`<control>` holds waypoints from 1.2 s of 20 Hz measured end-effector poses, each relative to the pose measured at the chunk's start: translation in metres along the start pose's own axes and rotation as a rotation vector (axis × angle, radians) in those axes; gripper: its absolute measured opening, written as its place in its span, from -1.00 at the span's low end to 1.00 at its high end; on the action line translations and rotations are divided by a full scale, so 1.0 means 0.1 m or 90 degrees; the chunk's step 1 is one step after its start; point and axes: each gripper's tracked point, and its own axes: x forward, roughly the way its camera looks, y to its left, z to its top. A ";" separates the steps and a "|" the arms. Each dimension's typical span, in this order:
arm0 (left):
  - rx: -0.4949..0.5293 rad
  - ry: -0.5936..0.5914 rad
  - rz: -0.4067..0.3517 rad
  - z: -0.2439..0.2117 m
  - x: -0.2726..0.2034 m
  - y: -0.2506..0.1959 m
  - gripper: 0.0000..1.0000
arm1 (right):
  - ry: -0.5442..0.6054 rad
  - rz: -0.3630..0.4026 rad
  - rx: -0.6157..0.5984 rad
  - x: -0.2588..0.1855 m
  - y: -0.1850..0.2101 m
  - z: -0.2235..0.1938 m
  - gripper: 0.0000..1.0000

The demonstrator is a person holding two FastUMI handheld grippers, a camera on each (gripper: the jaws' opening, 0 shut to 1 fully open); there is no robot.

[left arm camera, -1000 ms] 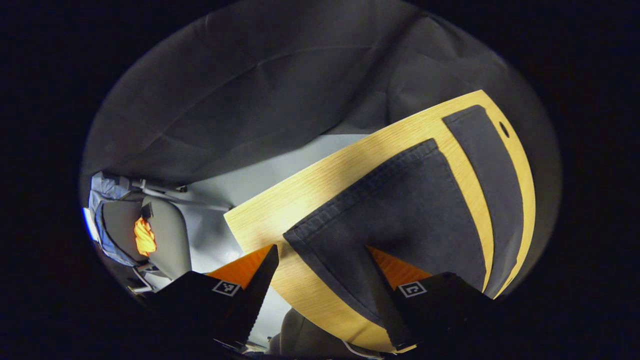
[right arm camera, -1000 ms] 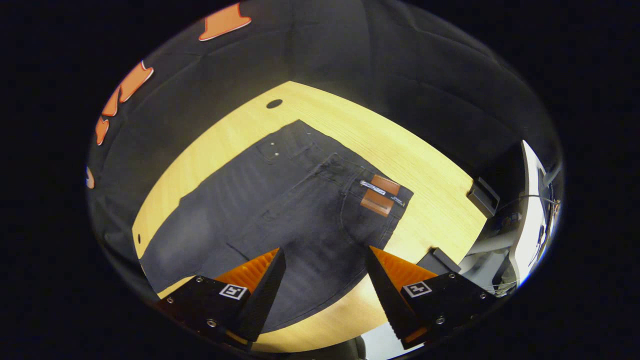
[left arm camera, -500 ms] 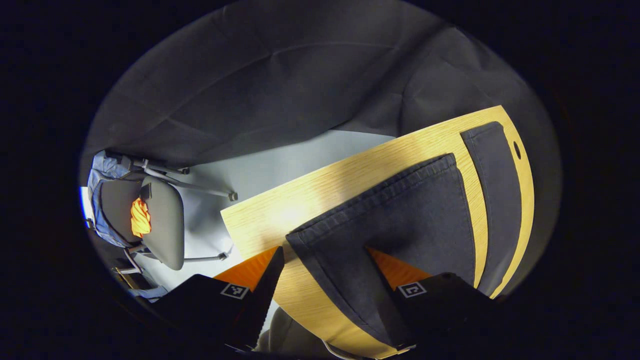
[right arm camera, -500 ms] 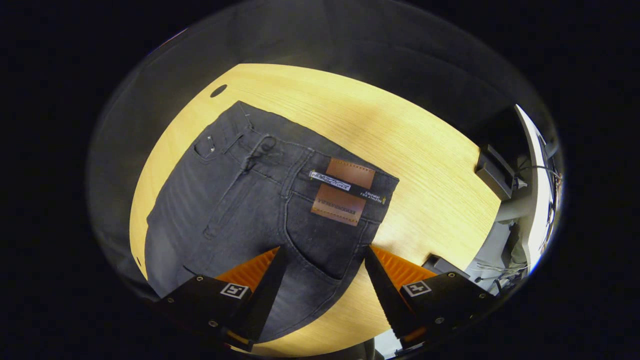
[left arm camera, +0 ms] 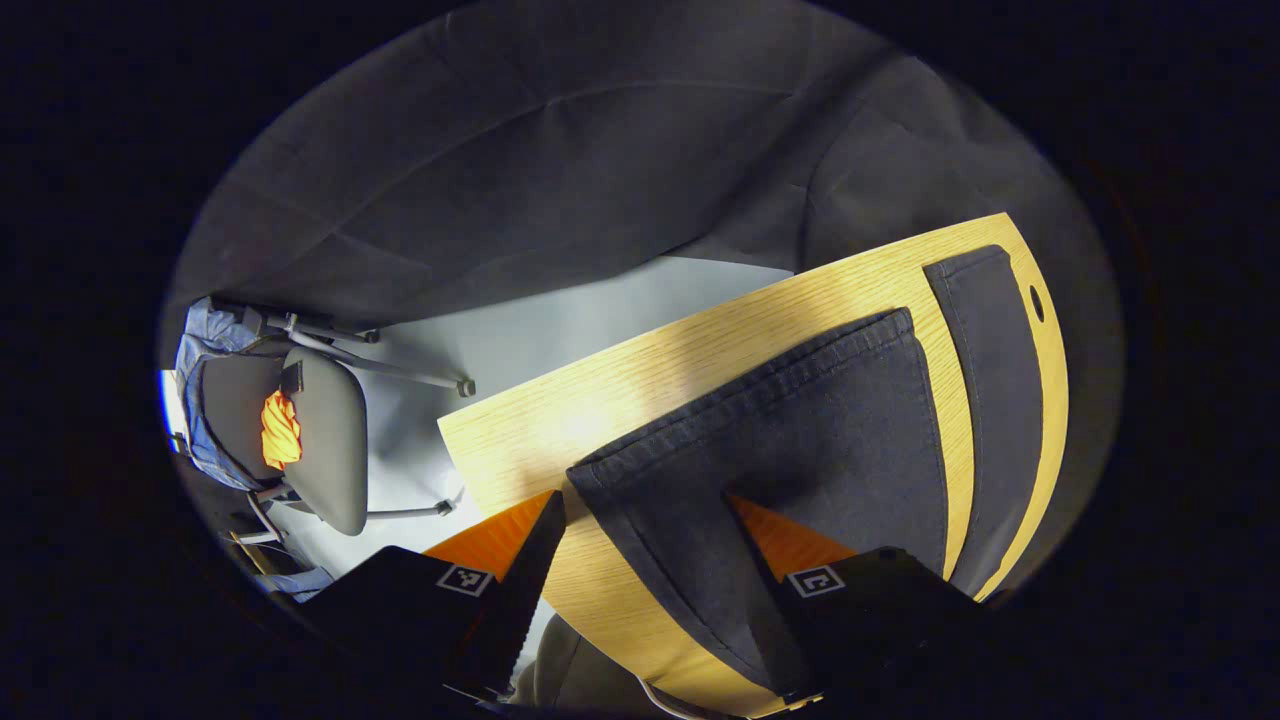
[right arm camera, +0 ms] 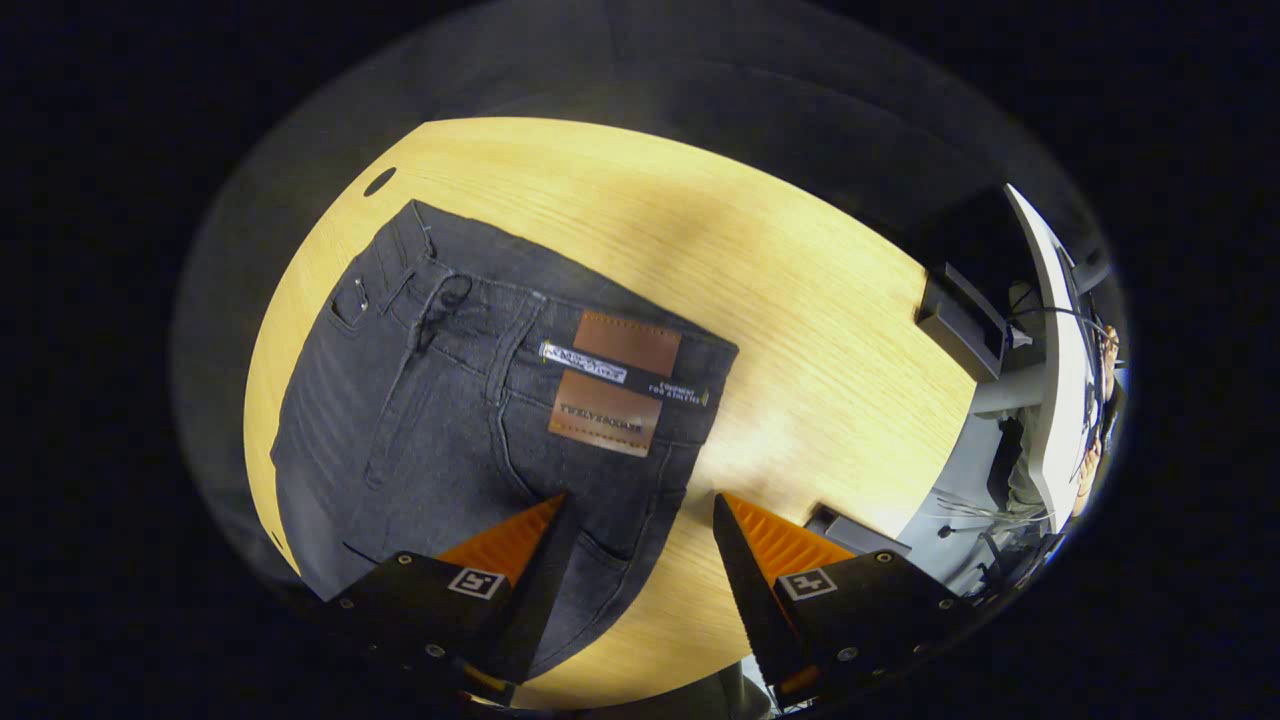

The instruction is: Grasp the waist and the cuffs of the jeans and fold them to make the two legs overlap; first hold the waist and fold one-third of the jeans toward the cuffs, then hold the cuffs and fold the remaining one-third in the same direction to finish folding.

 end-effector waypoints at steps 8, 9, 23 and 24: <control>0.054 -0.074 -0.043 0.11 0.01 -0.24 -0.34 | -0.002 0.079 0.070 0.07 0.26 0.11 -0.22; 0.058 -0.072 -0.050 0.09 0.00 -0.27 -0.70 | 0.001 0.105 0.095 0.09 0.29 0.10 -0.66; 0.089 -0.162 -0.220 0.27 -0.68 -0.59 -0.98 | -0.120 0.321 0.214 -0.55 0.70 0.40 -0.98; 0.118 -0.176 -0.236 0.31 -0.81 -0.72 -0.99 | -0.129 0.347 0.219 -0.66 0.85 0.48 -0.98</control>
